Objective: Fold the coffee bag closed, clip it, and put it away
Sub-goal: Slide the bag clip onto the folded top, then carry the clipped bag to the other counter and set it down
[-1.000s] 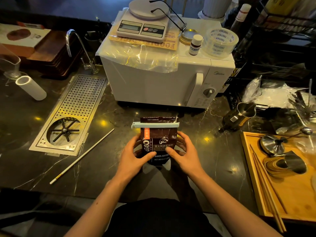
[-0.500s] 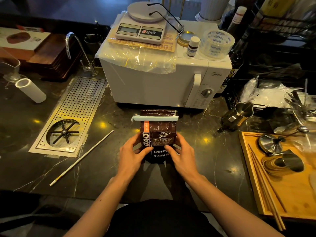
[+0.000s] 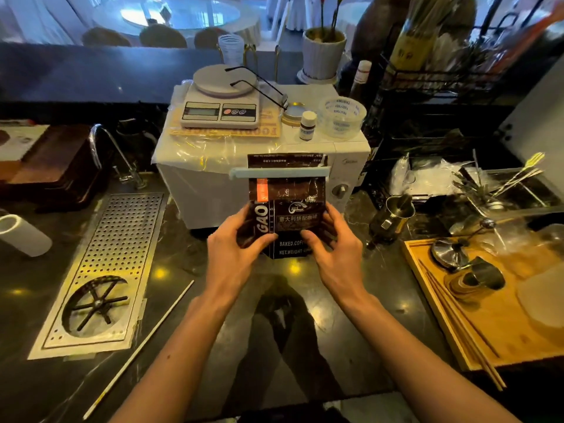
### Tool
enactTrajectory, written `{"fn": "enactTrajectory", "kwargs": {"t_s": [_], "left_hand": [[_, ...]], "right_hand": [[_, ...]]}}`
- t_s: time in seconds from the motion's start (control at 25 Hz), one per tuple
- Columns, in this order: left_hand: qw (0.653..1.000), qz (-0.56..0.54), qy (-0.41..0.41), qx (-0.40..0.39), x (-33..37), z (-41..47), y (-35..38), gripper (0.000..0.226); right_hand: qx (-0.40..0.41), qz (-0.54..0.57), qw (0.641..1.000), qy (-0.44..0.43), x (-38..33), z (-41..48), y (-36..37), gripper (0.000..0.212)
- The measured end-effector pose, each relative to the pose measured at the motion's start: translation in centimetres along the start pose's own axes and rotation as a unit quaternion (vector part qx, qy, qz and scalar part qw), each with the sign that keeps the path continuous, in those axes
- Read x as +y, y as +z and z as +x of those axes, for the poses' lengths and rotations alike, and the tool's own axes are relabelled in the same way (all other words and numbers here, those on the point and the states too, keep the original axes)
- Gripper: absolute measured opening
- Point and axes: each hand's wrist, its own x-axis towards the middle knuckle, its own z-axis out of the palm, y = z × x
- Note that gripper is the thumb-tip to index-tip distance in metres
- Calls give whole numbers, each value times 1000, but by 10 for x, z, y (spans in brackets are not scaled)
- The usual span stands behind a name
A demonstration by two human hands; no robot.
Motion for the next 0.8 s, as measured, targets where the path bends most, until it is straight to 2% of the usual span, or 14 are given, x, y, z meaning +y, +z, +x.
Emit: {"fn": "enactTrajectory", "kwargs": {"t_s": [0.16, 0.36, 0.64, 0.8], "left_hand": [[997, -8, 66, -45, 25, 23, -3, 70], [986, -30, 104, -128, 60, 21, 22, 70], [959, -72, 171, -216, 132, -59, 103, 65], [926, -101, 220, -291, 188, -135, 171, 63]], "right_hand": [[78, -13, 997, -9, -27, 4, -12, 64], [158, -35, 987, -1, -43, -20, -54, 61], [271, -65, 960, -1, -50, -110, -169, 56], [354, -91, 931, 13, -47, -190, -262, 52]]}}
